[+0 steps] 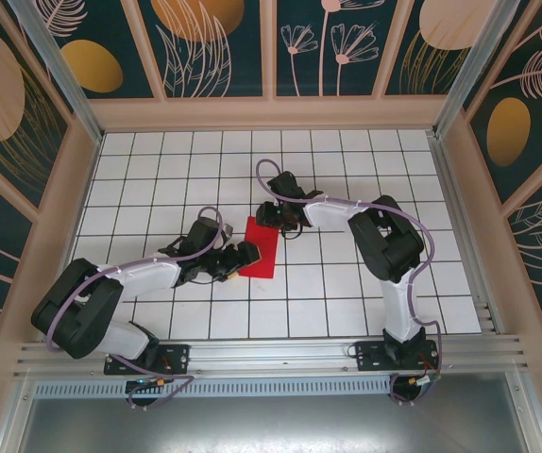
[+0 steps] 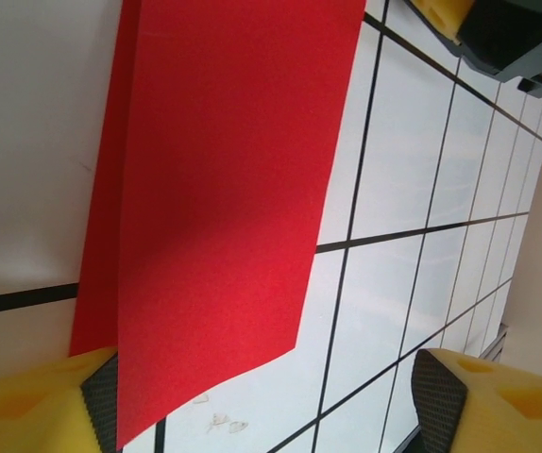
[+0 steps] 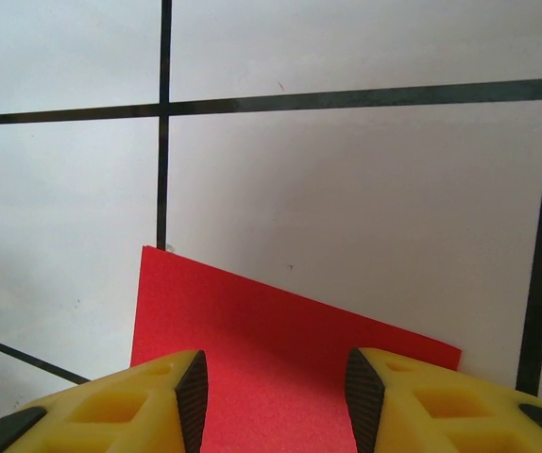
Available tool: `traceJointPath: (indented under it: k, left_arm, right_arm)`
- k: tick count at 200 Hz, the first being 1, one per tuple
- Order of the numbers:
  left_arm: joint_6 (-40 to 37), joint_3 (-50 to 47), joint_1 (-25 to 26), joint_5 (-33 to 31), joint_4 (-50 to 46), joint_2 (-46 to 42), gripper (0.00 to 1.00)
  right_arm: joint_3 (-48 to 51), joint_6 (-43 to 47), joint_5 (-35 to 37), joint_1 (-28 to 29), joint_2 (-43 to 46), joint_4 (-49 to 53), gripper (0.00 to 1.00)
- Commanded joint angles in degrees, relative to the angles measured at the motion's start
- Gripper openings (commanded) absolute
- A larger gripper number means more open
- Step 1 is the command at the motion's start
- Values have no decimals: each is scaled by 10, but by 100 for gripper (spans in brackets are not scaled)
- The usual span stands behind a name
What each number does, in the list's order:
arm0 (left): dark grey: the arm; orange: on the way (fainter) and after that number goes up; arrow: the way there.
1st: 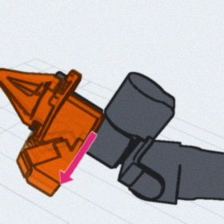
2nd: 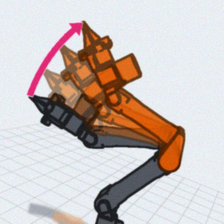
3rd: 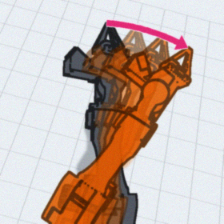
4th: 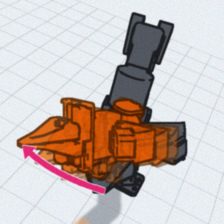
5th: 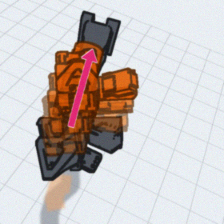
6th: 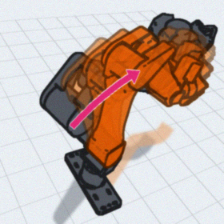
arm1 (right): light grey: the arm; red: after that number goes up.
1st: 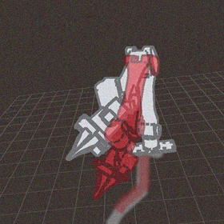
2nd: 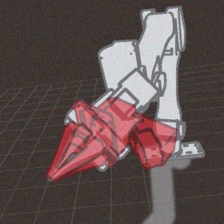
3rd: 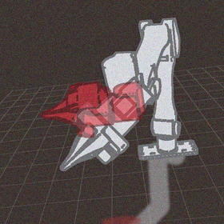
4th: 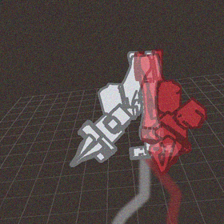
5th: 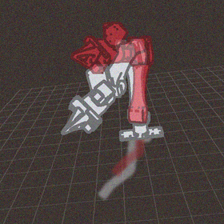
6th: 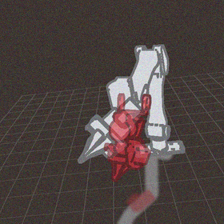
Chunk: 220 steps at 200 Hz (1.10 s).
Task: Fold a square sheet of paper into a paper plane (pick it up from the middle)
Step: Fold the triangle a second time at the center of the table.
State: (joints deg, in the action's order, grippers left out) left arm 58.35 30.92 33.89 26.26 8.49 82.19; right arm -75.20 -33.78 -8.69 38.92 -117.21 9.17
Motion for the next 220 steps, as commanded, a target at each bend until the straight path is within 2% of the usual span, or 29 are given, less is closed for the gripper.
traceJointPath:
  k: [1,39,98,151,168,189,220]
  left_arm:
    - [10,7,3,16,33,1,73]
    - [16,-17,3,14,52,2,65]
    - [14,-23,2,20,66,16,59]
    - [14,-20,2,20,69,22,54]
    - [13,-19,3,20,69,22,53]
    - [13,-17,2,21,70,20,50]
    - [17,-20,2,35,89,15,45]
  right_arm:
    - [19,1,-12,-2,-12,7,47]
    - [22,4,-25,-2,-2,1,44]
    - [30,2,-51,-1,80,-4,43]
    - [82,-34,-62,2,94,-14,41]
    - [85,-36,-77,4,86,-21,38]
    - [85,-38,-95,4,71,-25,28]
    - [92,-42,-98,5,58,-28,24]
